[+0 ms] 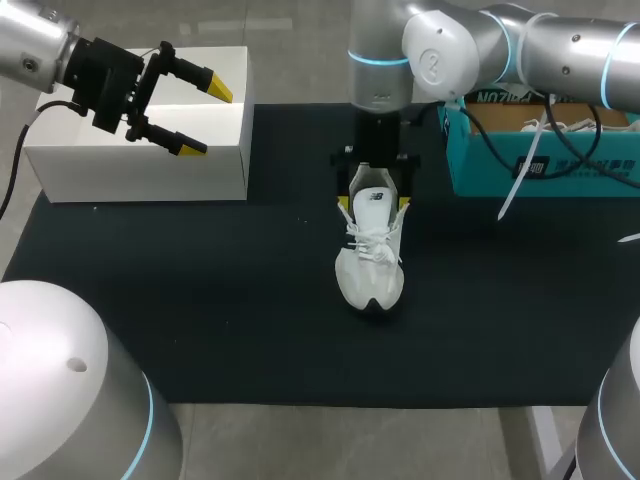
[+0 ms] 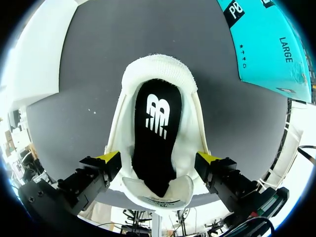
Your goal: Take the shoe out of the shoebox, open the shoe tongue, remove and reinsert the insole, then place the shoe into the shoebox
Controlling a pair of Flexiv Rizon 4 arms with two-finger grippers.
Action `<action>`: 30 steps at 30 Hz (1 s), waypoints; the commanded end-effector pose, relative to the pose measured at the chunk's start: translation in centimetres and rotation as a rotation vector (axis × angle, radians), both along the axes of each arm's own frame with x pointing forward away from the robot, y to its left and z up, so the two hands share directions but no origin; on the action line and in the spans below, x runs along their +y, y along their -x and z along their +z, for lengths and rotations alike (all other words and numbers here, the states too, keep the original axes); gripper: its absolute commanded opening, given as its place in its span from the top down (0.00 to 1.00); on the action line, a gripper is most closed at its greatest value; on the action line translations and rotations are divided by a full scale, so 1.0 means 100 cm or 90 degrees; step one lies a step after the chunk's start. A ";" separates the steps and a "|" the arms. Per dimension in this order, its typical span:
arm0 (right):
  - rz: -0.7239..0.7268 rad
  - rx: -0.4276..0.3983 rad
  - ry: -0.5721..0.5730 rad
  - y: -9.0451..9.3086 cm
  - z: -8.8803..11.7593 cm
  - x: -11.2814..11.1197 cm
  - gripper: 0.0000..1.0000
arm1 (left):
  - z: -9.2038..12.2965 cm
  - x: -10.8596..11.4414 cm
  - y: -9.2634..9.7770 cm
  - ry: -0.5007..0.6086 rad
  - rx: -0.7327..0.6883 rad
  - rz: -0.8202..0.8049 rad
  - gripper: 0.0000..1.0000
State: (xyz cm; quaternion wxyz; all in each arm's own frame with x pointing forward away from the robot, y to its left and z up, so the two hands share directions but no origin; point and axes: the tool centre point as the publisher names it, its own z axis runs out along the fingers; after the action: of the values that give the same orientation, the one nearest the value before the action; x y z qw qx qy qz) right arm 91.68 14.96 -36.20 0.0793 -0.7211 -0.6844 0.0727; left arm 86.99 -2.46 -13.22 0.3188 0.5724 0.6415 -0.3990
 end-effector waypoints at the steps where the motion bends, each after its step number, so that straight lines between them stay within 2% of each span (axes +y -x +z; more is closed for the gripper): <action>1: -0.004 -0.002 0.002 0.004 0.000 0.001 0.00 | 0.000 0.000 -0.001 -0.002 0.000 -0.001 0.00; 11: -0.012 -0.001 0.029 0.007 0.016 0.001 0.00 | 0.000 0.000 -0.001 -0.002 0.000 -0.001 0.00; 23: -0.015 0.020 0.038 0.017 0.018 0.001 0.00 | 0.000 0.000 -0.001 -0.002 0.000 -0.001 0.00; 30: -0.023 0.028 0.043 0.030 0.020 0.000 0.00 | 0.000 0.000 -0.001 -0.002 0.000 -0.001 0.00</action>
State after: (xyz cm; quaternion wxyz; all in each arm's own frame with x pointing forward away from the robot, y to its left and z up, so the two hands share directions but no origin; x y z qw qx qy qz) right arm 89.20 14.99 -34.30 0.0740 -0.7329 -0.6671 0.1113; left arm 86.99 -2.46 -13.22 0.3188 0.5724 0.6415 -0.3990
